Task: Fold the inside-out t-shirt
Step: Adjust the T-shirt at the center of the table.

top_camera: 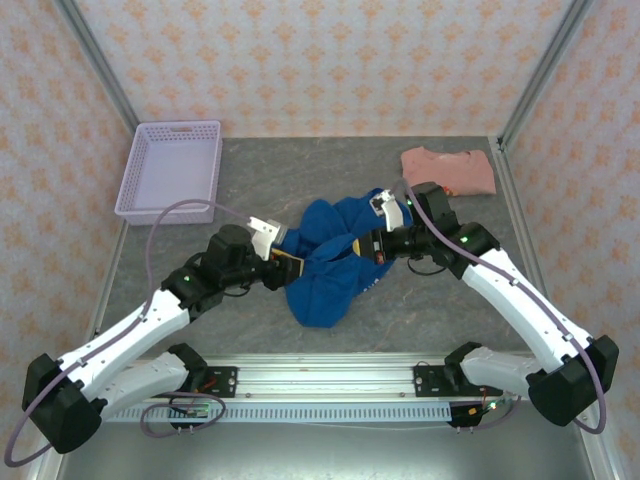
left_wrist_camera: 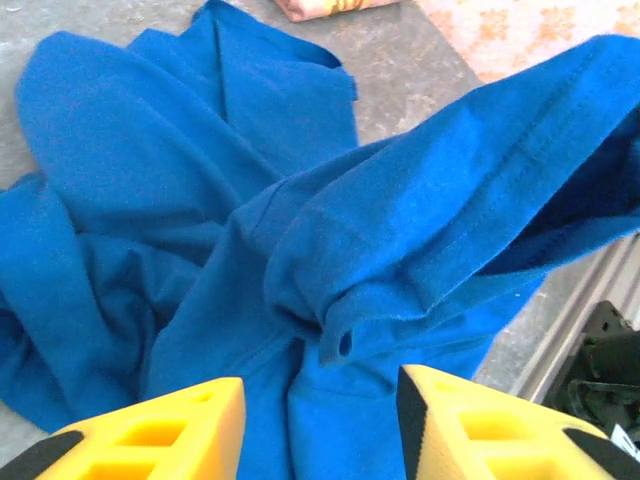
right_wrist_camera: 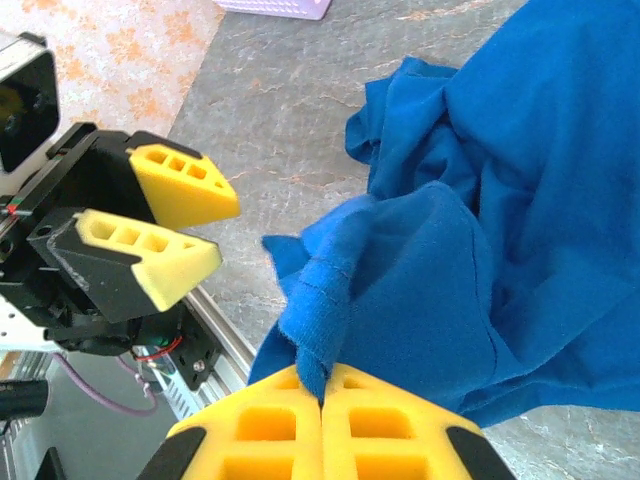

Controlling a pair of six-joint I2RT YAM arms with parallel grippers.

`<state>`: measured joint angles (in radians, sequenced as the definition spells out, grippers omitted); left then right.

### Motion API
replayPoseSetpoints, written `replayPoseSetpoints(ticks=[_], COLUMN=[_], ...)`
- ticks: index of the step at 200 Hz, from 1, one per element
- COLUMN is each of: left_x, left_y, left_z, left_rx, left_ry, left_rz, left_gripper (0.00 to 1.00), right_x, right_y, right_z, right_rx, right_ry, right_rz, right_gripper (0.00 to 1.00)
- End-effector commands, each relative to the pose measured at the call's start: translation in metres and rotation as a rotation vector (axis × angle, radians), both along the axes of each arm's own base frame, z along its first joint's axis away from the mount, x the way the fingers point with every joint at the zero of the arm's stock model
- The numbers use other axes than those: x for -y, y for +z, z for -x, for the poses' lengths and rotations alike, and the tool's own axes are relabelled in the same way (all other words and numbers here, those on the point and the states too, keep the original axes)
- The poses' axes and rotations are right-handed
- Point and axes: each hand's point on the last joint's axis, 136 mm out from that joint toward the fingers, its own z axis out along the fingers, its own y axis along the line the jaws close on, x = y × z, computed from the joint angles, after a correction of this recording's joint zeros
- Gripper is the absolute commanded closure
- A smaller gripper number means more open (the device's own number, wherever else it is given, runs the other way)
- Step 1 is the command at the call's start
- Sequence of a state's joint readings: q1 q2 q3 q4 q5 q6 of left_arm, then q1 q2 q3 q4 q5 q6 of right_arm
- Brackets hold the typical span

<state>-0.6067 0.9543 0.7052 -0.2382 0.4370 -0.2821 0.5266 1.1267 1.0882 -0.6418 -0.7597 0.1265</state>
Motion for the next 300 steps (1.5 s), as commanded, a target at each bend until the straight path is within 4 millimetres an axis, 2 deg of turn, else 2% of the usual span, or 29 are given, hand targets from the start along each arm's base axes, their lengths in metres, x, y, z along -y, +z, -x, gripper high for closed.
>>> replayPoseSetpoints(ticks=[1,31,75,112,130,160,171,196,214,232,254,278,300], left_x=[0.001,0.018,0.016,0.036,0.045,0.053,0.051,0.03,0.006,-0.002,0.007,0.032,0.061], left_y=[0.002,-0.002,-0.008,-0.011,-0.01,0.003,0.009,0.027,0.039,0.045,0.043,0.041,0.031], left_z=[-0.002,0.005,-0.022,-0.034,-0.037,-0.045,-0.049,-0.055,-0.059,-0.051,-0.037,-0.018,0.005], left_rx=[0.028,0.058,0.088,0.089,0.086,0.096,0.087,0.051,0.01,-0.006,-0.039,-0.056,-0.057], left_ry=[-0.001,-0.073,0.007,-0.056,-0.08,-0.058,-0.031,0.097,0.224,0.237,0.154,-0.003,-0.154], left_rz=[-0.08,-0.159,-0.277,-0.294,-0.281,-0.227,-0.208,-0.127,-0.048,-0.013,0.011,0.056,0.013], left_gripper=[0.51,0.39,0.38,0.4,0.51,0.83,0.93,1.0,1.0,1.0,1.0,1.0,1.0], right_x=[0.001,0.002,0.001,0.001,0.002,0.009,0.018,0.052,0.064,0.062,0.066,0.08,0.093], right_y=[0.0,0.0,-0.001,-0.003,-0.005,-0.012,-0.015,-0.021,-0.017,-0.01,-0.012,-0.03,-0.048], right_z=[0.007,0.008,0.008,0.01,0.01,0.01,0.007,-0.007,-0.012,-0.016,-0.024,-0.029,-0.027], right_rx=[0.013,0.008,0.003,-0.006,-0.004,-0.001,0.01,0.051,0.084,0.113,0.114,0.091,0.05], right_ry=[0.035,0.031,0.034,0.034,0.028,0.016,-0.013,-0.14,-0.176,-0.181,-0.231,-0.275,-0.325], right_rz=[0.001,0.002,0.002,-0.004,0.0,0.052,0.106,0.31,0.393,0.382,0.412,0.508,0.574], right_gripper=[1.0,1.0,1.0,1.0,1.0,1.0,1.0,1.0,1.0,1.0,1.0,1.0,1.0])
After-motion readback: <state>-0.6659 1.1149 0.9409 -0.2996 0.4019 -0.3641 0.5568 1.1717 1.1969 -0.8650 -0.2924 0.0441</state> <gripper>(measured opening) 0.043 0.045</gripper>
